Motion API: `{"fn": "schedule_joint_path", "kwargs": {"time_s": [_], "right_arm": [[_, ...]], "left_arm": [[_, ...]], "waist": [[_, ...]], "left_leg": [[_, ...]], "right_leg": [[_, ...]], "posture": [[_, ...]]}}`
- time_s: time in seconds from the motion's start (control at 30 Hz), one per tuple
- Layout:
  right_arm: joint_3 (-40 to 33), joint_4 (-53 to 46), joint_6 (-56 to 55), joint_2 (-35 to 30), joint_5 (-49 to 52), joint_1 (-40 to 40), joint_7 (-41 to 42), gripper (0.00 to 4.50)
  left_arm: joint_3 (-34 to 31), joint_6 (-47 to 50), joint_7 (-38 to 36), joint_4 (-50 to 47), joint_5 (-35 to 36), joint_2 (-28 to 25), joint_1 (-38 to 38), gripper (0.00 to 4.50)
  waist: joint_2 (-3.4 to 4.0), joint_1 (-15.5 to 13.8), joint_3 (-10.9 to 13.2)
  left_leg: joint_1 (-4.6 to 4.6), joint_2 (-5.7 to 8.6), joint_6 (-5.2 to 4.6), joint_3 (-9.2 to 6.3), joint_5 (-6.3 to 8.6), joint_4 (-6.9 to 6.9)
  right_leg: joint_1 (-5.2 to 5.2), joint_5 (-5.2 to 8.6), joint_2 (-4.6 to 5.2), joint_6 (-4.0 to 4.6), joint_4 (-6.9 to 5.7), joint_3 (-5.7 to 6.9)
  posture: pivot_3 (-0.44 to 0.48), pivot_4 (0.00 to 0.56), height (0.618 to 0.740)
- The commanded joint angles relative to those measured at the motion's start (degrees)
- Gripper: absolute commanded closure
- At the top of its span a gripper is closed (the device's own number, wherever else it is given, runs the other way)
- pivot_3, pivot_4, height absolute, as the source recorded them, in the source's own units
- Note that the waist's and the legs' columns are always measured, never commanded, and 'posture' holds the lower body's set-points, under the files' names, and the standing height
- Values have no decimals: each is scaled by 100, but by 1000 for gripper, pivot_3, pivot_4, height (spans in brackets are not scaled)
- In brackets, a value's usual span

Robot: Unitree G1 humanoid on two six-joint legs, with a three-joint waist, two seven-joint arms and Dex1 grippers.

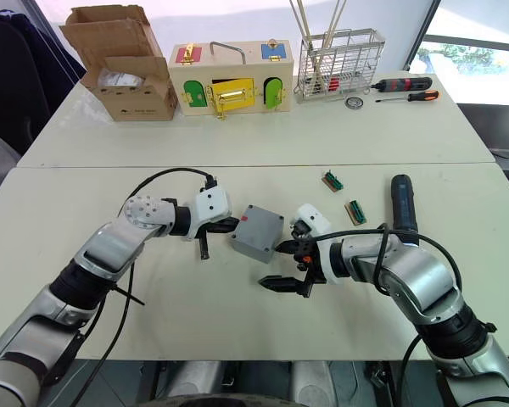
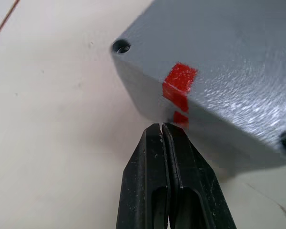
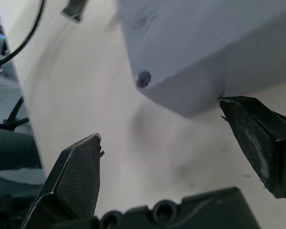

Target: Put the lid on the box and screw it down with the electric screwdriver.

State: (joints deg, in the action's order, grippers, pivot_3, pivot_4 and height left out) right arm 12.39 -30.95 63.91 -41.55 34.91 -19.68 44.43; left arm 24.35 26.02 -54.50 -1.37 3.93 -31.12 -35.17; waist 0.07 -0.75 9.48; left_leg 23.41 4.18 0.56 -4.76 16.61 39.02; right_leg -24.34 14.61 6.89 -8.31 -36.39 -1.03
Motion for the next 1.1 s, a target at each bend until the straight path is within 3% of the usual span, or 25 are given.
{"fn": "schedule_joint_path", "kwargs": {"time_s": [0.03,0.17,0.3,0.57,0.77,1.1], "right_arm": [[-211,-515,193,80,308,39,-130,6],[-369,-678,230,-307,280,63,-127,6],[-274,-399,-346,-1006,-242,-77,116,6],[432,1073,-2014,-932,-1312,-639,779,6],[817,1766,-3177,-508,-1825,-972,1412,6],[753,1123,-2996,-371,-1763,-625,1632,6]], "left_arm": [[133,-534,-157,350,-178,141,-172,4500],[27,-676,-93,557,-380,107,-162,4500],[-203,-417,-129,95,-437,-352,117,4500],[-660,759,-381,-1691,235,-945,1227,4500],[-659,1453,-83,-2235,592,-595,1436,4500],[-539,889,556,-1254,226,44,869,4500]], "waist": [[0,4,0],[0,2,0],[-1,25,0],[-2,135,0],[-5,105,1],[-6,89,1]], "left_leg": [[0,0,0,0,0,0],[0,1,-1,0,0,1],[0,1,-8,2,5,1],[0,-2,-10,4,6,-6],[0,-2,-9,3,5,-1],[0,-1,-3,2,2,-1]], "right_leg": [[0,0,0,0,0,0],[0,0,0,0,0,0],[0,0,0,0,0,-1],[-5,1,0,-1,-3,-2],[-3,1,1,-1,-3,-2],[-4,0,0,-1,-4,-2]], "posture": [[0,150,730],[0,150,730],[0,150,730],[0,150,730],[0,150,730],[0,150,730]]}}
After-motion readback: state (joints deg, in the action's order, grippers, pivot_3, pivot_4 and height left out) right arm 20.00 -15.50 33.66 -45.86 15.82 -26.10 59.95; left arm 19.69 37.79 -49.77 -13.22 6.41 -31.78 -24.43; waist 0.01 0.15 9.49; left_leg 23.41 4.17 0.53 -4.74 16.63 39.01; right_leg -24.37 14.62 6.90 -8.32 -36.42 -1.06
